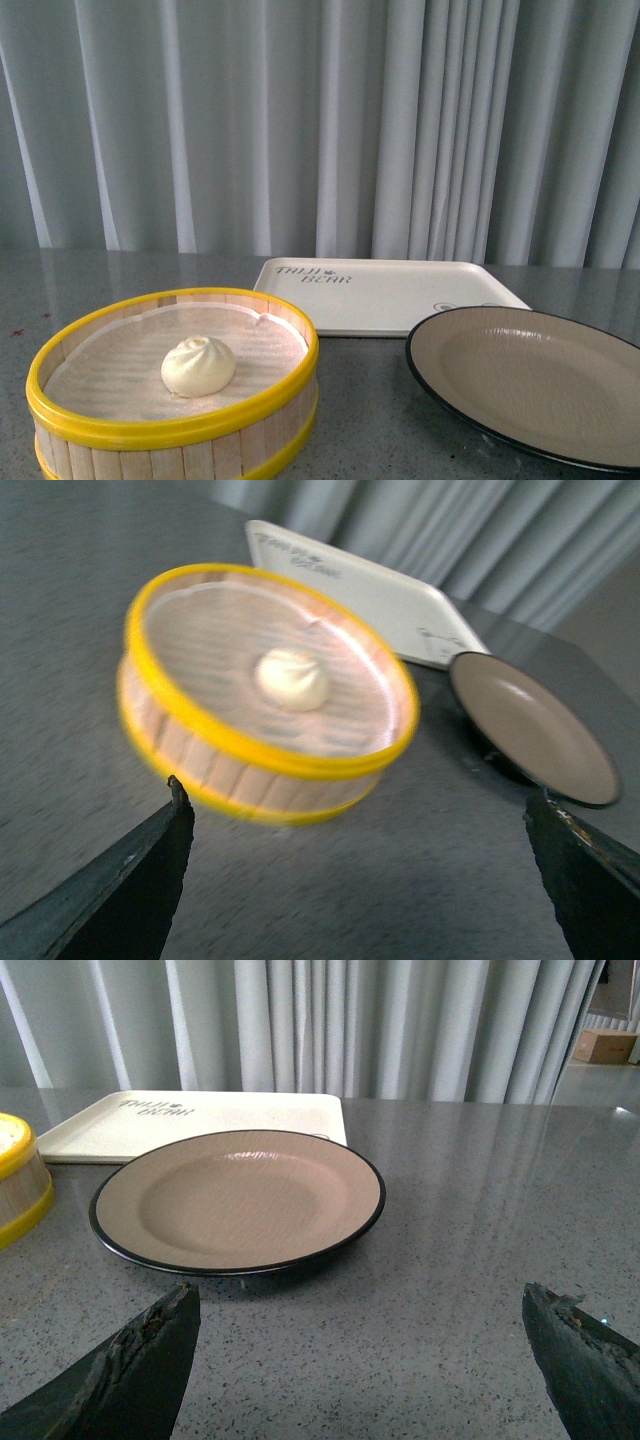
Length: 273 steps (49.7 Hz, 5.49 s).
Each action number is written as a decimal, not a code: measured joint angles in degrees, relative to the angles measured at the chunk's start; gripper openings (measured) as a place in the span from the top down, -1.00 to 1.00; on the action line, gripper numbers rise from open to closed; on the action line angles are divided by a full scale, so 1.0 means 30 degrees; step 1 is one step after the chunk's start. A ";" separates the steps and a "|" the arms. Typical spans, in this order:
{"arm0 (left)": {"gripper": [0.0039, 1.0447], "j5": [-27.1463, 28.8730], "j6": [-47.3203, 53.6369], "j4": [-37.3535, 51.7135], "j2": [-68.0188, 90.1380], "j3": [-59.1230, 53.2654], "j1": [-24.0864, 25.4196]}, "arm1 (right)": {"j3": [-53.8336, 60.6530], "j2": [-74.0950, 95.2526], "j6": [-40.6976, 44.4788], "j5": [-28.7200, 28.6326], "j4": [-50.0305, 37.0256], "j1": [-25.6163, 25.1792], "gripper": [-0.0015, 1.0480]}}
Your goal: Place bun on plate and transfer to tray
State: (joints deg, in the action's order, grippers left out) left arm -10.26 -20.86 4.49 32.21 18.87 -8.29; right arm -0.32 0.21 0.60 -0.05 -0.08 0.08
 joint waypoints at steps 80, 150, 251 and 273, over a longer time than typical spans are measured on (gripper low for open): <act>-0.88 0.5202 0.5056 -0.5727 2.0859 1.6349 -0.3315 | 0.0000 0.0000 0.0007 -0.0007 0.0000 0.0000 -0.83; 0.76 0.5136 0.3657 -0.3796 2.2221 1.6648 -0.3599 | 0.0000 0.0000 0.0000 -0.0007 0.0000 0.0000 -0.83; -0.87 0.2856 0.4830 -0.7315 3.0622 2.9135 -1.1329 | 0.0000 0.0000 0.0000 -0.0007 0.0000 0.0000 -0.83; -0.88 0.7198 0.1902 -0.7286 2.5667 2.6236 -0.3555 | 0.0000 0.0000 0.0000 0.0029 0.0000 0.0000 -0.83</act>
State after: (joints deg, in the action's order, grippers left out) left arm 11.33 -15.16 -17.37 109.21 97.58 -18.96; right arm -0.32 0.21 0.60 0.03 -0.08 0.08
